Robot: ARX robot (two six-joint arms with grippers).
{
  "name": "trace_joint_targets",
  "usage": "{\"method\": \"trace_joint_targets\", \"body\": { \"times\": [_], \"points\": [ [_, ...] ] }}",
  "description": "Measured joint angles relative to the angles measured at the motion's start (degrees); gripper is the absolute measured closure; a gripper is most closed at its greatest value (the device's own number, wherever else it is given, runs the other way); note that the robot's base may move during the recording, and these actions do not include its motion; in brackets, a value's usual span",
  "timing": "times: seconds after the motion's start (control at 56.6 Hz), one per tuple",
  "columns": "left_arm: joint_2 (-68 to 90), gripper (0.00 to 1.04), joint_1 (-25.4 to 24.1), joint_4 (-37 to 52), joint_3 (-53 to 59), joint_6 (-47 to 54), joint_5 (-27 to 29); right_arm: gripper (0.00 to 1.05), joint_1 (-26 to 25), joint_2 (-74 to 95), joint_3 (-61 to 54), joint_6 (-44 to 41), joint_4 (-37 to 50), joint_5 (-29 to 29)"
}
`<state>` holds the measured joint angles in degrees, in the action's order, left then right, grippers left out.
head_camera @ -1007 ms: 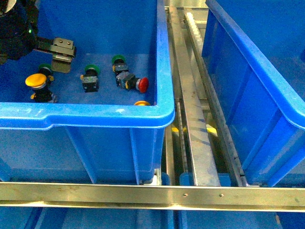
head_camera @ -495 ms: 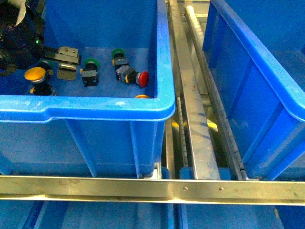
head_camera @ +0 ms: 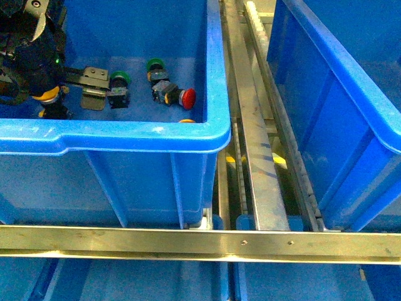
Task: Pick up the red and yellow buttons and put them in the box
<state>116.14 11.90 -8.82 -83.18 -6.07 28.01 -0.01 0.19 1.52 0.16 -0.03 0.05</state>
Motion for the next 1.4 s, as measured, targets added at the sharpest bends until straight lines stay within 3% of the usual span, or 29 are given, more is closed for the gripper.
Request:
{"method": "trace_joint_targets", "body": {
  "times": [0.124, 0.565, 0.671, 1.06, 1.395],
  "points": [
    [0.5, 0.11, 0.0, 0.0, -0.2, 0.0, 0.3, 0.06, 0.0, 0.0, 0.0, 0.0, 0.0, 0.0],
    [2.8, 0.72, -0.6, 2.3, -0.2, 1.0, 1.1, 0.06, 0.0, 0.0, 0.0, 0.0, 0.0, 0.0],
    [2.8, 0.81, -0.8, 3.7, -0.2, 1.6, 0.5, 0.06, 0.0, 0.0, 0.0, 0.0, 0.0, 0.0],
    [-1.2, 0.82, -0.9, 10.2, 4.5, 2.2, -3.0, 0.06, 0.0, 0.0, 0.0, 0.0, 0.0, 0.0],
    [-16.6, 0.82, -0.8, 22.5, 14.8, -4.0, -12.6, 0.06, 0.0, 0.0, 0.0, 0.0, 0.0, 0.0]
  ]
}}
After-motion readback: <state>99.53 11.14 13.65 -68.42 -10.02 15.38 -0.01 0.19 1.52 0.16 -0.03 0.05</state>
